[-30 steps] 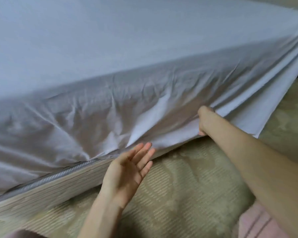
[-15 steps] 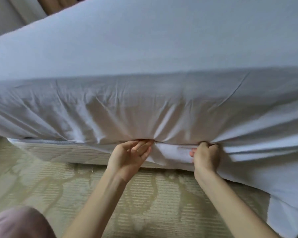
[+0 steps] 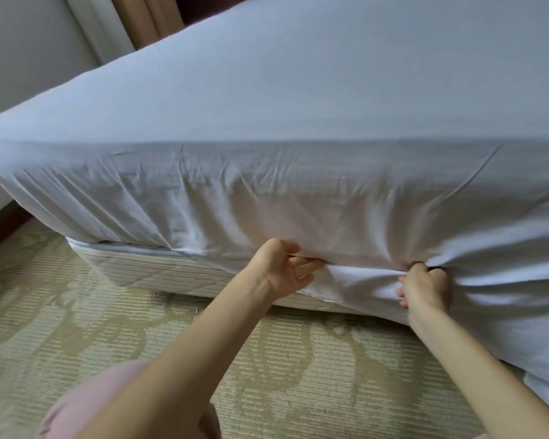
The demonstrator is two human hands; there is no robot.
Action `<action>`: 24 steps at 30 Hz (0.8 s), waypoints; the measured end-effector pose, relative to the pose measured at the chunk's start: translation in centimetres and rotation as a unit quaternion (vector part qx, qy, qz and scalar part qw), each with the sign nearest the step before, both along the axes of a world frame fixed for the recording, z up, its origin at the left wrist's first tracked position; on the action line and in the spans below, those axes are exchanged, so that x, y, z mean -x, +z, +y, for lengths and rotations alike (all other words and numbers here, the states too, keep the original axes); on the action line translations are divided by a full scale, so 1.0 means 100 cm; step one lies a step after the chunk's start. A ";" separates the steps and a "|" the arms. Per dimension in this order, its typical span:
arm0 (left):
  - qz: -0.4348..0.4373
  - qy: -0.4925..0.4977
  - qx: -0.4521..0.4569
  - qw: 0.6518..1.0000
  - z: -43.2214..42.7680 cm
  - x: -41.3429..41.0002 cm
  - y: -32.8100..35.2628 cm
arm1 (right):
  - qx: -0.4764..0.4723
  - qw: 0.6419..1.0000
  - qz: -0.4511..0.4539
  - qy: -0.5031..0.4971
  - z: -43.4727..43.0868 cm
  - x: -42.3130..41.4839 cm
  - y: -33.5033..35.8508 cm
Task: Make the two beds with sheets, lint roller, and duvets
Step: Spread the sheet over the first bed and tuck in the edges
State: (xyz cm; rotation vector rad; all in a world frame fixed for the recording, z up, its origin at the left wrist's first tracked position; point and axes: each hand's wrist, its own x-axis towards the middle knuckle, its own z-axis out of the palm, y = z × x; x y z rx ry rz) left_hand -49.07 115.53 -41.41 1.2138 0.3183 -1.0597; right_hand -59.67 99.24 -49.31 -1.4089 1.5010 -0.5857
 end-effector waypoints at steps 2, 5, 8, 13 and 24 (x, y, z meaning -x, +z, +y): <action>0.015 -0.020 -0.001 1.000 0.015 -0.005 0.010 | 0.030 0.999 0.028 0.018 -0.009 0.008 0.002; 0.016 0.012 -0.009 1.000 0.051 -0.019 0.011 | 0.058 0.993 0.081 0.062 -0.013 0.016 0.002; 0.011 0.135 -0.021 0.991 0.083 -0.041 -0.001 | 0.073 0.988 0.116 0.066 -0.014 0.015 -0.001; 0.042 0.220 0.037 0.974 0.111 -0.069 0.000 | 0.071 0.981 0.177 0.043 -0.009 0.011 -0.002; 0.105 0.227 0.207 0.946 0.119 -0.087 -0.013 | -0.209 0.951 -0.216 -0.074 0.014 0.007 0.051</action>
